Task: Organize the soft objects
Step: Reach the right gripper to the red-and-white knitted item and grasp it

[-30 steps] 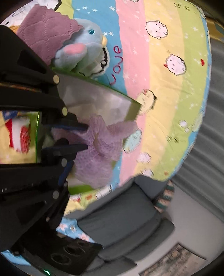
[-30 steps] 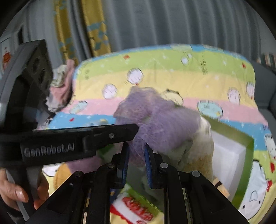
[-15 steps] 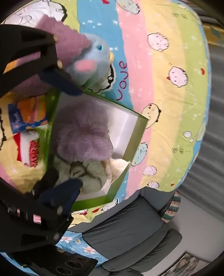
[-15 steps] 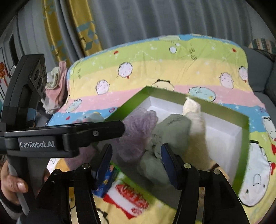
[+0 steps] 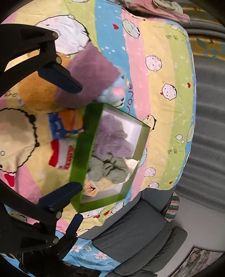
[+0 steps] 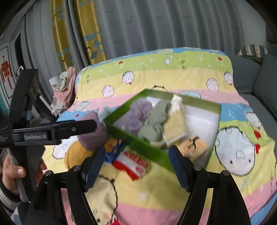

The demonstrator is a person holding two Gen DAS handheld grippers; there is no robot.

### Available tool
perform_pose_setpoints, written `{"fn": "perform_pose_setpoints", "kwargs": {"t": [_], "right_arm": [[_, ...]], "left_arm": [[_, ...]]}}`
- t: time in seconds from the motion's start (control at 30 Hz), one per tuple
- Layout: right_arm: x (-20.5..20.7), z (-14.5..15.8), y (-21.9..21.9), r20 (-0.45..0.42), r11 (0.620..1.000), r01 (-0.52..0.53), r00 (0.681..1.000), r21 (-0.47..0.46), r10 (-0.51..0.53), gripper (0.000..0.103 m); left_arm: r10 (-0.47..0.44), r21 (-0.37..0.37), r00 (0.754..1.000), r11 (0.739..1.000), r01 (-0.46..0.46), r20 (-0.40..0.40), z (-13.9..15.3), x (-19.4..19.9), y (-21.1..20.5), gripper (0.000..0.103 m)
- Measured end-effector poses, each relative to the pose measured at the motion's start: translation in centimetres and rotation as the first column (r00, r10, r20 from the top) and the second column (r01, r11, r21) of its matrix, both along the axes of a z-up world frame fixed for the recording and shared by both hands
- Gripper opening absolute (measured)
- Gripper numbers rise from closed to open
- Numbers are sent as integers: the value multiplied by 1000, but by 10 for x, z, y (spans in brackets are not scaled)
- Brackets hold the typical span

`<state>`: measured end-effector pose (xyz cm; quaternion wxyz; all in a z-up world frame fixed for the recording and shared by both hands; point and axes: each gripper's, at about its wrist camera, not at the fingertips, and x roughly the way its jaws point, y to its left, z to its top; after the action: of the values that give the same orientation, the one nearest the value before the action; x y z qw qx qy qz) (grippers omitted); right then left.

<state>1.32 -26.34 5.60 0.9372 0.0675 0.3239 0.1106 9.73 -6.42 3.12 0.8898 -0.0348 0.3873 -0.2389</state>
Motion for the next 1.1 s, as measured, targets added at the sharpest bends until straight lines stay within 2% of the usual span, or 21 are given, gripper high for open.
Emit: {"fn": "perform_pose_setpoints", "kwargs": {"t": [0.23, 0.4, 0.53, 0.8, 0.93, 1.1], "right_arm": [[-16, -27, -6, -58, 1000, 7, 998, 20, -5, 77], [-18, -38, -8, -70, 999, 10, 997, 31, -8, 77], [-16, -45, -8, -75, 999, 4, 997, 33, -2, 77], [2, -64, -1, -117, 999, -44, 992, 0, 43, 77], [16, -70, 9, -133, 996, -91, 987, -5, 89, 77], [39, -77, 22, -159, 992, -125, 980, -8, 122, 77]], "left_arm": [[34, 21, 999, 999, -35, 26, -8, -32, 1, 102], [31, 35, 999, 999, -32, 18, -17, -41, -5, 102], [22, 17, 1000, 1000, -22, -17, -26, -40, -6, 102], [-90, -135, 991, 988, 76, -101, -48, -21, -8, 102], [-148, -224, 978, 968, 112, -150, -56, -6, -14, 101], [-196, -287, 962, 948, 136, -192, -61, 8, -24, 101]]}}
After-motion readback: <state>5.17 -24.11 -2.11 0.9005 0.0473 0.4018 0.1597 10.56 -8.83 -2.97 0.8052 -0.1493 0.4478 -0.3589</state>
